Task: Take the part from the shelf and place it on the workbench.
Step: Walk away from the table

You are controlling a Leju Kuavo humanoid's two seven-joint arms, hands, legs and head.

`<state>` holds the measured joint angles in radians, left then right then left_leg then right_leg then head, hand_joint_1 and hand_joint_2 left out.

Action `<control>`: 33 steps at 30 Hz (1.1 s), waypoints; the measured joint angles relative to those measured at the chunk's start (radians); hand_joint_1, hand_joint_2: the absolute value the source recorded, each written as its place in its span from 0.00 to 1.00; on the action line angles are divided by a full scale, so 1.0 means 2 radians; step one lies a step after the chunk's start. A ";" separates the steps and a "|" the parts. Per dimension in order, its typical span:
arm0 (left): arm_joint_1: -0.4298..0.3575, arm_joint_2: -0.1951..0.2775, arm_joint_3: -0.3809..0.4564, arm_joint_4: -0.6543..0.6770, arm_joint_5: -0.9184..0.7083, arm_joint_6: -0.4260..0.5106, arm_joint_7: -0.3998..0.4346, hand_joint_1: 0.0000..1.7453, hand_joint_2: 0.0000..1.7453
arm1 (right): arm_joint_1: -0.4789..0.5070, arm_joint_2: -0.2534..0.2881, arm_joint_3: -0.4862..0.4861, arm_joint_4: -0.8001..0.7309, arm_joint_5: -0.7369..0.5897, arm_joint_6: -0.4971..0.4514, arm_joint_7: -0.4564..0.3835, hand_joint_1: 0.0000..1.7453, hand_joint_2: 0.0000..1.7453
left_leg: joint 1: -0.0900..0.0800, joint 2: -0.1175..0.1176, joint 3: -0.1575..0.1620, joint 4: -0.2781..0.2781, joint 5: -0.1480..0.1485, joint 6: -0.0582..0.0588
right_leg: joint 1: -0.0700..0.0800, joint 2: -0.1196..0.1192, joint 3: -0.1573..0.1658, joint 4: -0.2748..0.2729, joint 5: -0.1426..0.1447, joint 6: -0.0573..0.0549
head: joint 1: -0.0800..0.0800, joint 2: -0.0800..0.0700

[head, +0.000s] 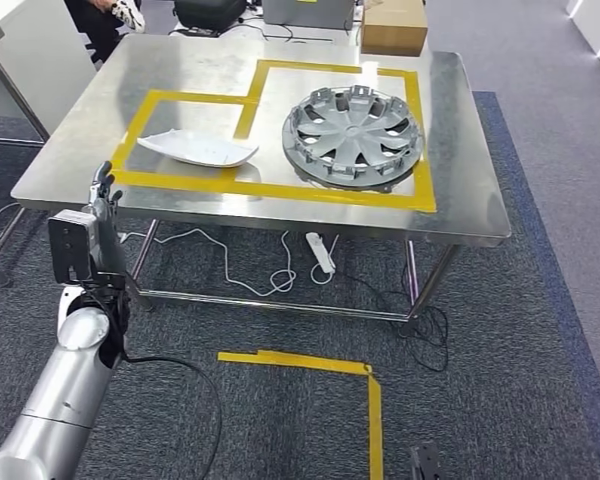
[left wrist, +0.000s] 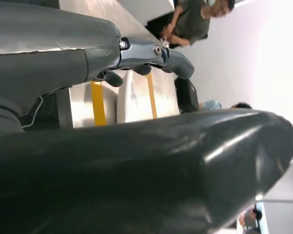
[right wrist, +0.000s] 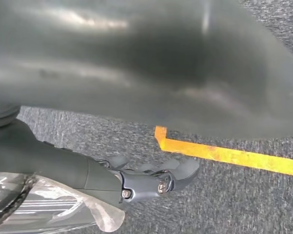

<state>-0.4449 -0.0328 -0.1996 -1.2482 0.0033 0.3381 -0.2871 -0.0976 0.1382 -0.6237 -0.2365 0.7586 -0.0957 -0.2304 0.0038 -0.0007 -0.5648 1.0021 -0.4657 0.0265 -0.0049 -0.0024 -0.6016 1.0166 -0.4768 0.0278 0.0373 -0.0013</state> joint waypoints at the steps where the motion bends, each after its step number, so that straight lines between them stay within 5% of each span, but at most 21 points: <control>1: 0.000 0.000 0.000 0.000 0.000 0.001 0.000 0.00 0.00 | 0.000 0.000 0.000 0.000 0.000 0.000 0.000 0.00 0.00 | 0.001 0.001 -0.001 -0.001 0.003 0.003 | 0.000 0.000 -0.009 0.019 -0.014 0.002 | 0.001 0.000; 3: 0.003 0.000 0.000 0.000 0.000 0.002 0.000 0.00 0.00 | 0.000 0.000 0.000 0.000 0.001 -0.001 0.000 0.00 0.00 | 0.001 0.001 -0.006 -0.001 0.006 0.007 | -0.002 0.000 -0.037 0.084 -0.050 0.006 | 0.003 0.000; 5: 0.009 0.001 0.000 0.000 0.000 0.003 0.000 0.00 0.00 | 0.000 0.000 0.000 0.000 0.001 -0.001 0.001 0.00 0.00 | 0.001 0.001 -0.010 -0.001 0.008 0.007 | -0.003 0.000 -0.055 0.132 -0.067 0.008 | 0.003 0.000; 7: 0.014 0.001 0.000 0.000 0.000 0.003 0.000 0.00 0.00 | 0.001 0.000 0.000 0.000 0.001 -0.001 0.002 0.00 0.00 | 0.001 0.001 -0.012 -0.001 0.010 0.006 | -0.004 0.000 -0.037 0.106 -0.048 0.009 | 0.003 0.000; 9: 0.016 0.002 0.000 0.000 0.000 0.004 -0.001 0.00 0.00 | 0.000 -0.001 0.000 0.000 0.001 -0.001 0.002 0.00 0.00 | 0.000 0.000 -0.014 0.001 0.012 0.003 | -0.004 0.000 0.005 0.034 -0.020 0.006 | 0.003 0.000; 11: 0.017 0.002 0.001 0.000 -0.001 0.003 -0.001 0.00 0.00 | -0.001 -0.001 0.000 0.000 0.001 -0.001 0.002 0.00 0.00 | -0.001 0.000 -0.018 0.003 0.014 -0.003 | -0.003 0.001 0.028 -0.008 -0.010 0.003 | 0.002 0.000; 15: 0.021 0.003 0.005 0.000 -0.002 0.002 -0.002 0.00 0.00 | 0.001 -0.001 0.000 0.000 0.002 -0.003 0.002 0.00 0.00 | 0.000 -0.001 -0.024 0.011 0.011 -0.015 | -0.003 0.000 0.026 -0.012 -0.004 -0.008 | 0.002 0.000; 19: 0.027 0.004 0.008 0.000 -0.002 0.002 -0.003 0.00 0.00 | 0.000 -0.001 0.000 0.000 0.003 -0.003 0.002 0.00 0.00 | 0.001 -0.001 -0.066 0.123 -0.058 -0.023 | -0.003 -0.001 0.016 -0.013 0.005 -0.018 | -0.001 0.000; 21: 0.032 0.004 0.009 0.000 -0.002 0.002 -0.003 0.00 0.00 | 0.001 -0.001 0.000 0.000 0.003 -0.003 0.002 0.00 0.00 | 0.002 -0.001 -0.070 0.150 -0.066 -0.023 | -0.003 -0.001 0.010 -0.013 0.009 -0.017 | -0.001 0.000; 26: 0.033 0.004 0.010 -0.002 -0.002 0.002 -0.004 0.00 0.00 | 0.001 -0.001 0.000 0.000 0.003 -0.003 0.002 0.00 0.00 | -0.001 -0.001 0.013 0.009 -0.016 -0.013 | 0.000 -0.001 0.002 -0.008 0.016 -0.010 | -0.001 0.000; 30: 0.033 0.004 0.011 -0.002 -0.002 0.002 -0.004 0.00 0.00 | 0.001 -0.001 0.000 0.000 0.003 -0.003 0.002 0.00 0.00 | -0.001 0.000 0.010 0.000 -0.007 -0.002 | -0.002 -0.001 -0.006 -0.004 0.016 0.002 | -0.001 0.000; 33: 0.032 0.004 0.012 -0.003 -0.002 0.002 -0.005 0.00 0.00 | 0.001 -0.001 0.000 0.000 0.003 -0.003 0.002 0.00 0.00 | 0.001 0.001 0.001 -0.003 0.003 0.006 | -0.003 0.000 -0.037 0.065 -0.033 0.009 | 0.001 0.000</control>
<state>-0.3805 -0.0256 -0.1759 -1.2542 0.0000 0.3411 -0.2971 -0.0955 0.1366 -0.6237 -0.2365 0.7641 -0.1016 -0.2255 0.0048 0.0016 -0.5637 0.9963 -0.4591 0.0392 -0.0107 -0.0016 -0.6753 1.1475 -0.5425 0.0462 0.0394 -0.0013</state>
